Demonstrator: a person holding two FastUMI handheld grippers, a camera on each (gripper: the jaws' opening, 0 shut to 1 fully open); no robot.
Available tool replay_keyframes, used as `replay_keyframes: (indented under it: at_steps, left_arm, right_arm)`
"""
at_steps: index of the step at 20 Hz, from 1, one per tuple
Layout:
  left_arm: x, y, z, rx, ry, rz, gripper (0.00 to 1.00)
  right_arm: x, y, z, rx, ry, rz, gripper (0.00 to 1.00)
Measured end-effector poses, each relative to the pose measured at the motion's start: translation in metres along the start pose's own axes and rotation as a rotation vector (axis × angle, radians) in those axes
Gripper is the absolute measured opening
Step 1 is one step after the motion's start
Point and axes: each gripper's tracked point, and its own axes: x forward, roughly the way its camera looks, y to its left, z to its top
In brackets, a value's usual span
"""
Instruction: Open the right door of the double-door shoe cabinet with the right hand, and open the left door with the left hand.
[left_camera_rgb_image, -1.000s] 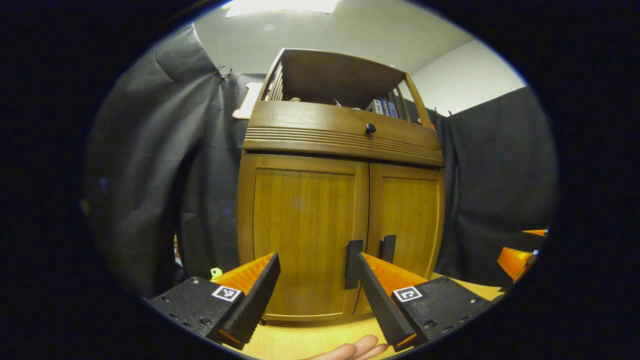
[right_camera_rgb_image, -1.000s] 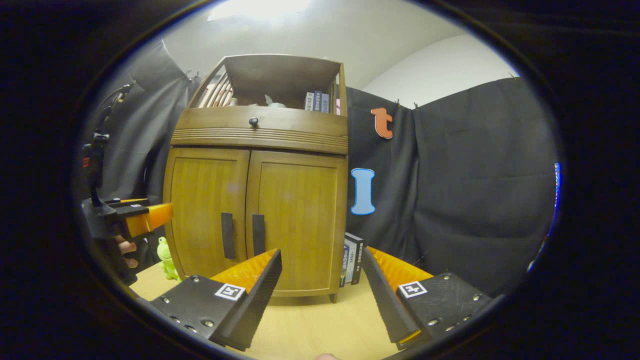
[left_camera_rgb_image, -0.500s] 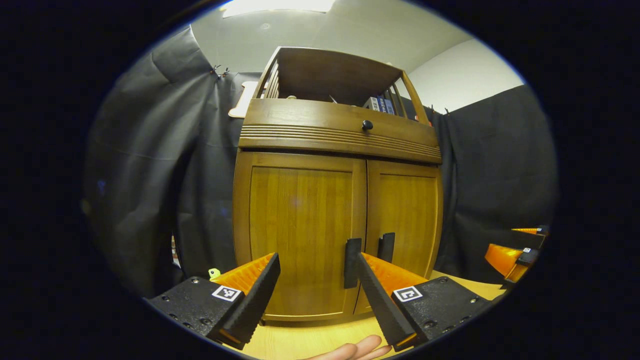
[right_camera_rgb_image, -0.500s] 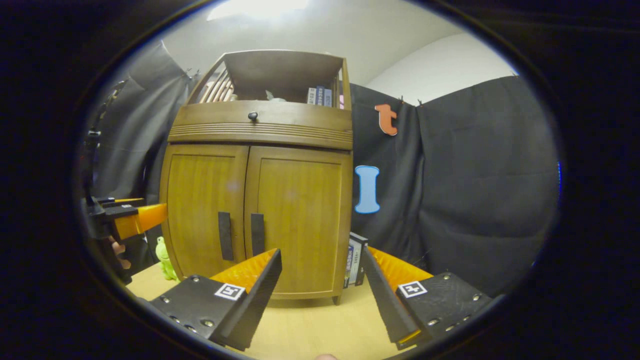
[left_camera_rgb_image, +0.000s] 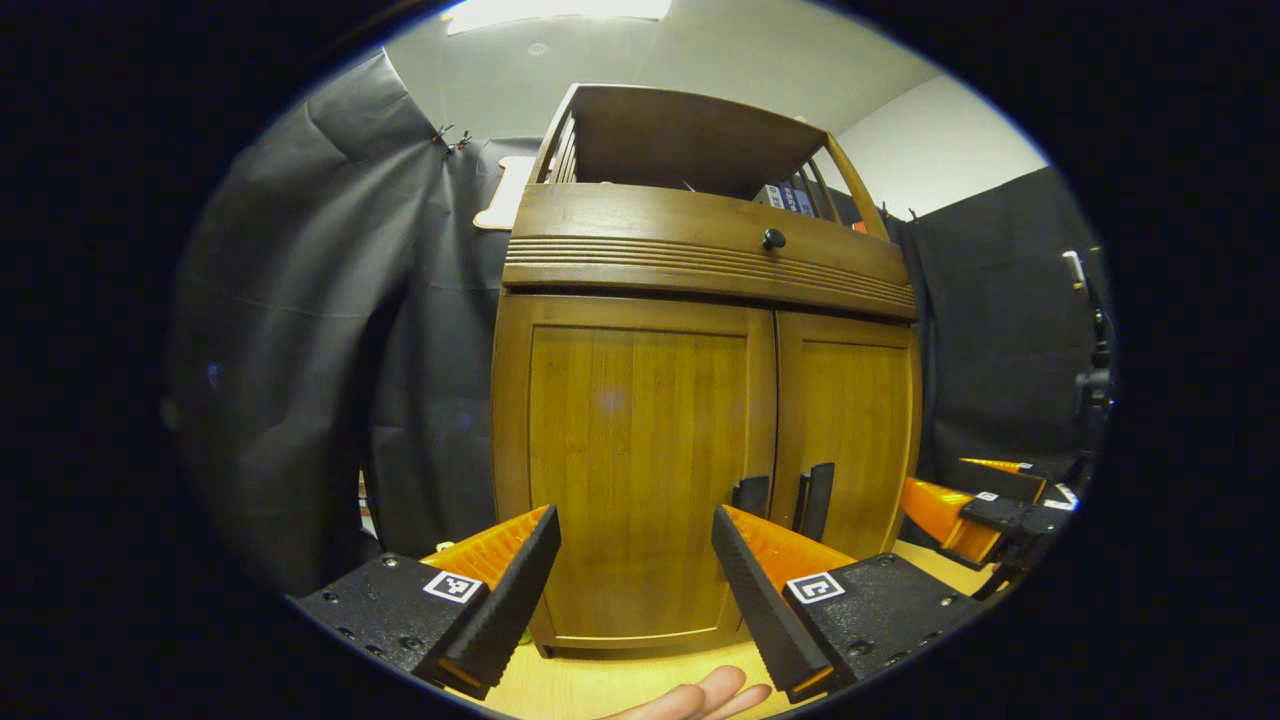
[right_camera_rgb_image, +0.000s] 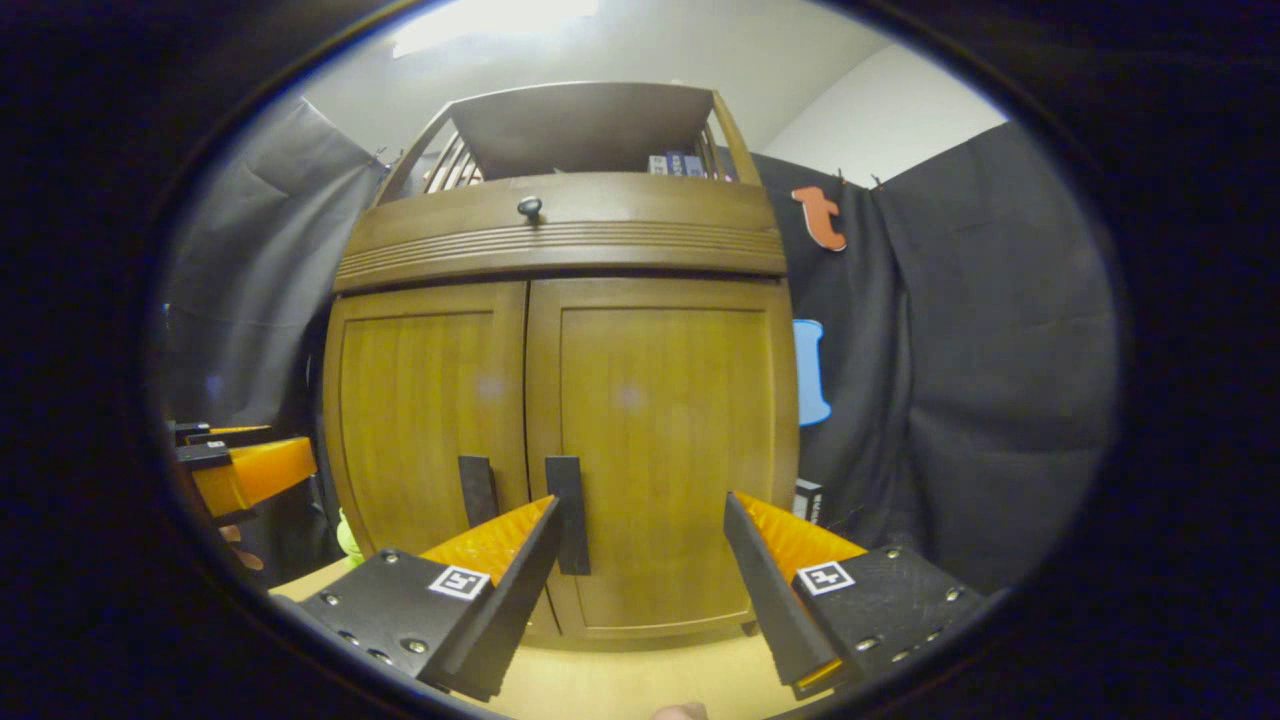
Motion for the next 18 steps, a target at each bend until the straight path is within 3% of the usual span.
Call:
replay_keyframes:
  at_steps: [2, 3, 4, 8, 9, 10, 14, 17, 18]
  left_arm:
    - [0.0, 0.003, 0.002, 0.003, -0.007, 0.022, 0.9]
    - [0.001, 0.004, 0.003, 0.004, -0.01, 0.025, 0.99]
    - [0.002, 0.006, 0.003, 0.007, -0.011, 0.024, 0.9]
    - [0.006, 0.013, -0.001, -0.011, 0.01, 0.046, 0.9]
    - [0.007, 0.014, -0.003, -0.022, 0.023, 0.045, 0.95]
    - [0.008, 0.016, -0.005, -0.029, 0.029, 0.047, 0.91]
    - [0.011, 0.027, -0.004, -0.041, 0.03, 0.074, 0.9]
    - [0.012, 0.024, -0.005, -0.046, 0.033, 0.066, 0.9]
    - [0.012, 0.02, -0.008, -0.046, 0.033, 0.053, 0.95]
  right_arm:
    - [0.022, 0.013, -0.01, -0.013, 0.027, 0.03, 0.94]
    - [0.029, 0.019, -0.014, -0.029, 0.035, 0.048, 0.96]
    - [0.035, 0.025, -0.015, -0.046, 0.031, 0.06, 0.96]
    - [0.057, 0.049, -0.02, -0.114, 0.021, 0.089, 0.96]
    - [0.062, 0.049, -0.026, -0.134, 0.028, 0.08, 0.94]
    - [0.067, 0.051, -0.028, -0.139, 0.035, 0.074, 0.94]
    - [0.084, 0.054, -0.046, -0.015, 0.103, 0.102, 0.95]
    - [0.088, 0.055, -0.047, 0.093, 0.137, 0.169, 0.34]
    - [0.083, 0.056, -0.048, 0.092, 0.137, 0.19, 0.3]
